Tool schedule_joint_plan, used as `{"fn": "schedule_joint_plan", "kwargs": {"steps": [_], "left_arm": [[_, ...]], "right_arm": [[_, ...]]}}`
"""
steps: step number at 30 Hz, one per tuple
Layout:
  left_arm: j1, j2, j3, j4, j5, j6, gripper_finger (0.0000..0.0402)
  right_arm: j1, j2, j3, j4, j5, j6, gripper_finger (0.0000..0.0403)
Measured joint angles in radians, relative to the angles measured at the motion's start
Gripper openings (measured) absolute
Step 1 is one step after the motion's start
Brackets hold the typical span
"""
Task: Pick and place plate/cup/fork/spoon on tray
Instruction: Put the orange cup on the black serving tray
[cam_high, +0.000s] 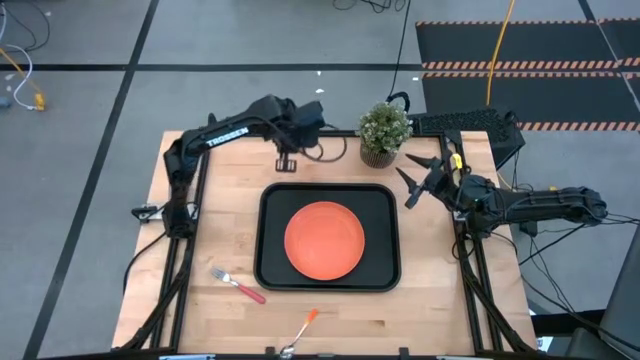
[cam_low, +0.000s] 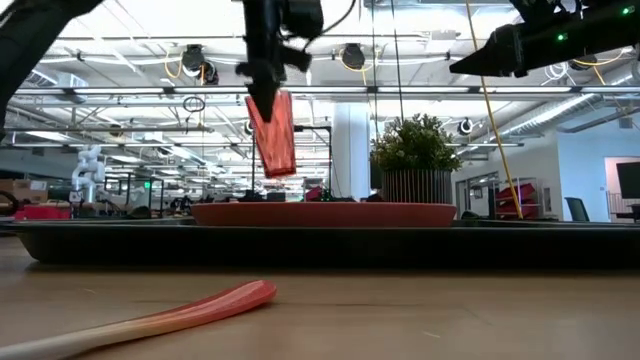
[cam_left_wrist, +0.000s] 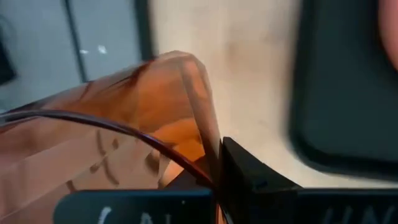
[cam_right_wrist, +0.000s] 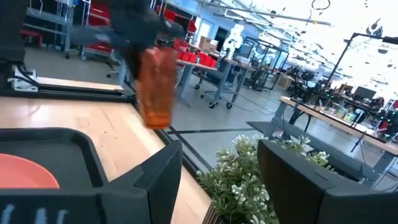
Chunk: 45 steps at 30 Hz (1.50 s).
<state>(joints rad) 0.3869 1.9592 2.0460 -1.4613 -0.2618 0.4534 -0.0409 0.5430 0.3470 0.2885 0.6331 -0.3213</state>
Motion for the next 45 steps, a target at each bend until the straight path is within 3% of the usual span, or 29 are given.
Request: {"fn": "schedule_joint_plan", "kwargs": {"steps": [4,12,25,32,45], "left_arm": [[-0.070,-0.012,0.000,-0.118,0.063,-0.051,0.0010],[-0.175,-0.012,-0.017,-0.107,0.163,-0.155,0.0007],[-0.315,-0.012,-0.221,-0.109,0.166,-0.350,0.0014],[-0.341,-0.011,-0.288,-0.109,0.159,-0.437,0.0011],[-0.320,-0.012,-0.393,-0.058,0.149,-0.428,0.0019]], "right_arm": [[0.000,0.000,0.000,-0.001,-0.001,0.001,0.0203],[0.000,0.000,0.000,0.073,-0.002,-0.023,0.0203],[0.001,0.000,0.000,0.071,-0.002,0.009,0.0203],[0.001,0.000,0.001,0.066,-0.005,0.046,0.0203],[0.016,0.000,0.001,0.049,-0.005,0.048,0.0203]]}}
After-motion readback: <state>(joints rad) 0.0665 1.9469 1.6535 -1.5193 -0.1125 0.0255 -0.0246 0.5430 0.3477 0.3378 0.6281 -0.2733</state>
